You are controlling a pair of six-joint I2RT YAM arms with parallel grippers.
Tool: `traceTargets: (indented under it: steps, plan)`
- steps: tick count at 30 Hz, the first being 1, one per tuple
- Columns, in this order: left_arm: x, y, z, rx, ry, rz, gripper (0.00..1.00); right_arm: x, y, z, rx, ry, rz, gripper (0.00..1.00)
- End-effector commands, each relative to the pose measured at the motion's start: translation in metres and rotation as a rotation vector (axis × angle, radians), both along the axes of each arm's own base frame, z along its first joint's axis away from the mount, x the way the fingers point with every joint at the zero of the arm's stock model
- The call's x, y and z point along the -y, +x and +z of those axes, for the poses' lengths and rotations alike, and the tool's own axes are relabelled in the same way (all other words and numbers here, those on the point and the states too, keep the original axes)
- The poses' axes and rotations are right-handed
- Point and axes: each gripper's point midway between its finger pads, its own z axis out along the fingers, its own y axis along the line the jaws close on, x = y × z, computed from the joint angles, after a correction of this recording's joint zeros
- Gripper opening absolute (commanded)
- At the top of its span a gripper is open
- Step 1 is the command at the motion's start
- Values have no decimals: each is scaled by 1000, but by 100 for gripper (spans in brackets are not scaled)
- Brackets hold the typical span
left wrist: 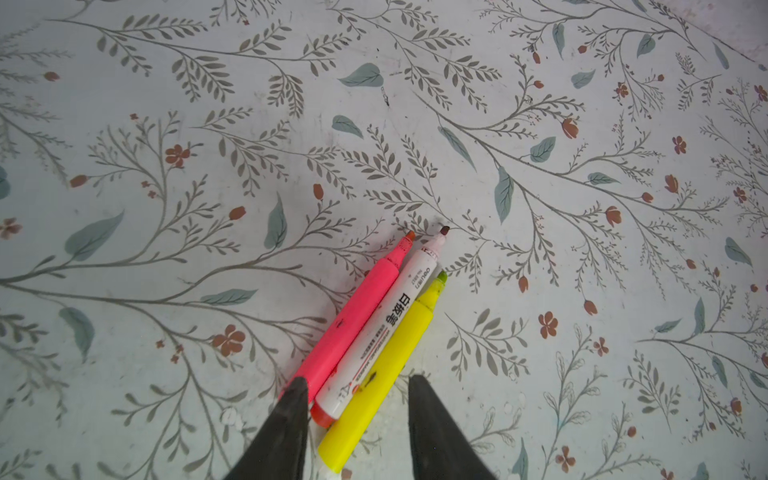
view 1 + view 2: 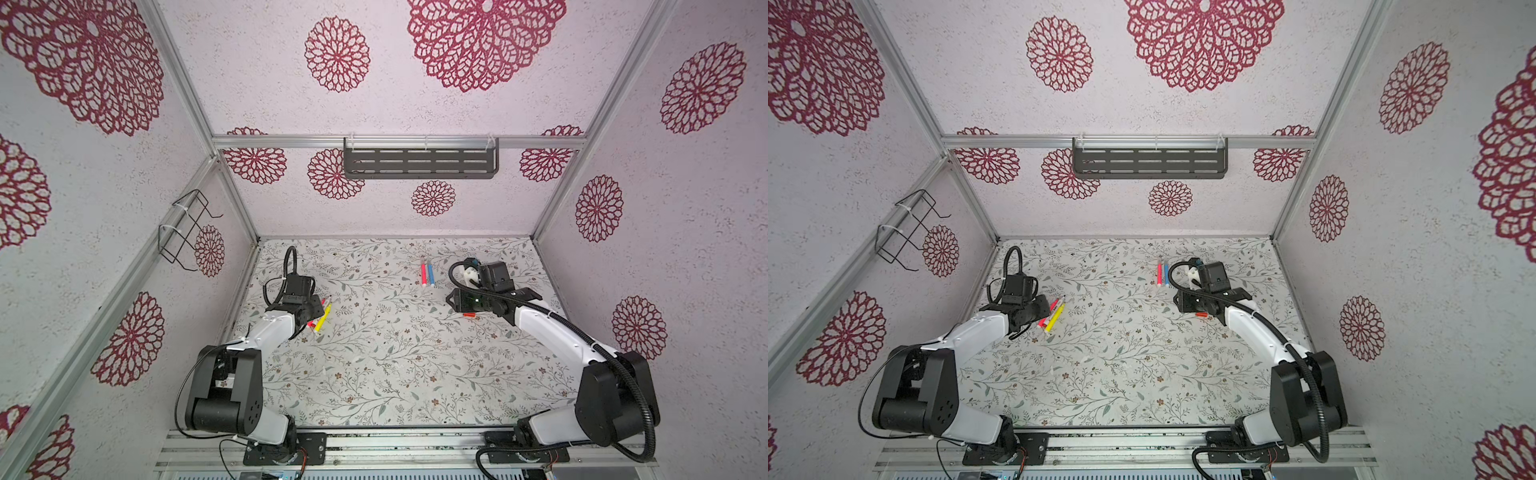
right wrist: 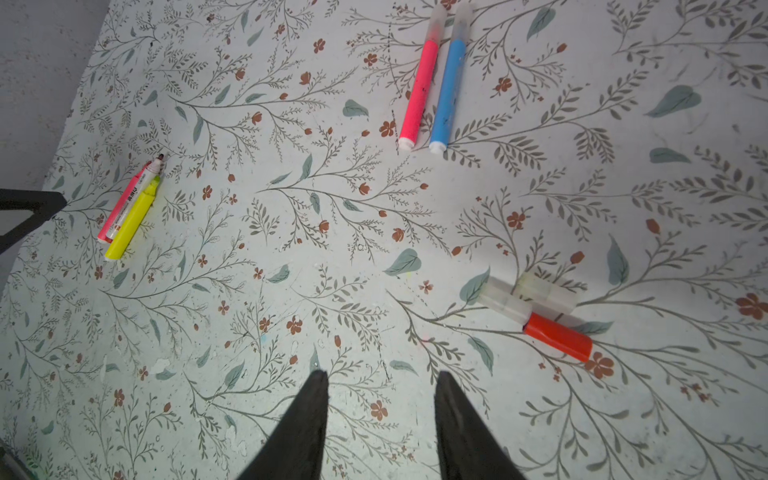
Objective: Insert the pens into the pen caps
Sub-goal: 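Open the right gripper to release the blue marker while left moves to highlighter, then lower the left gripper onto the yellow highlighter and close on it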
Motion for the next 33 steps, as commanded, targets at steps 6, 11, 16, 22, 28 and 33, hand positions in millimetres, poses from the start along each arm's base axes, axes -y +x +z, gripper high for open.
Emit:
traceTargets:
  steps: [6,11,16,22,28,33]
  plan:
    - [6,16,-12,-52,-21,-62,38,-6,-4,18,58,52,16,43]
    - [12,21,-17,-67,-35,-82,37,-5,-8,14,47,52,17,43]
    - [17,26,-26,-95,-54,-93,36,-5,-11,14,45,59,17,43]
    - [19,31,-31,-116,-47,-96,35,-5,-12,14,48,60,23,43]
    - [23,32,-41,-149,-29,-106,32,-5,-15,10,40,59,26,43]
    - [30,28,-41,-161,14,-124,32,-5,-18,11,45,65,29,43]
